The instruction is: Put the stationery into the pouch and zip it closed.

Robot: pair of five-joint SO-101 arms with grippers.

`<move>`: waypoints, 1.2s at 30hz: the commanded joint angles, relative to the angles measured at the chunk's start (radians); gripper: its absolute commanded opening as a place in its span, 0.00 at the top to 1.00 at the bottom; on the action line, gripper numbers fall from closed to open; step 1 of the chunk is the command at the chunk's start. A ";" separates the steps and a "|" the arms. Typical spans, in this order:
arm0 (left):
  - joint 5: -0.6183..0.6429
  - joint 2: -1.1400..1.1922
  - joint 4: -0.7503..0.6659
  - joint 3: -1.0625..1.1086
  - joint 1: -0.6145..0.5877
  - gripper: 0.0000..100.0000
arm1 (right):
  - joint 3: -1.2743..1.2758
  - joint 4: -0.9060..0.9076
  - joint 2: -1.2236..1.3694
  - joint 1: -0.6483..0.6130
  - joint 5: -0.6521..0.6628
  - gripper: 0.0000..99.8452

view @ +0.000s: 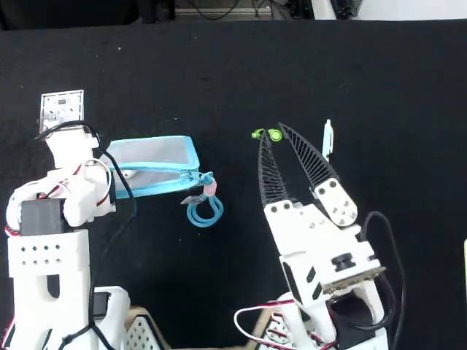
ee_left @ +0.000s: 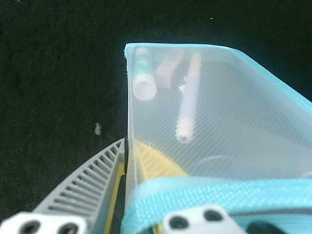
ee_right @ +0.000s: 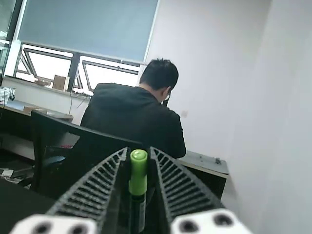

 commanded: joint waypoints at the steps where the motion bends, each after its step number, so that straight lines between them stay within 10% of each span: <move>1: 0.009 0.002 -0.008 0.002 -0.007 0.97 | -0.015 0.006 -0.096 -0.003 0.012 0.99; 16: 0.009 0.002 -0.117 0.084 -0.004 0.97 | -0.182 0.003 -0.093 -0.012 0.008 0.99; 36: 0.009 0.002 -0.112 0.079 -0.012 0.97 | -0.211 0.008 -0.091 -0.440 0.015 0.99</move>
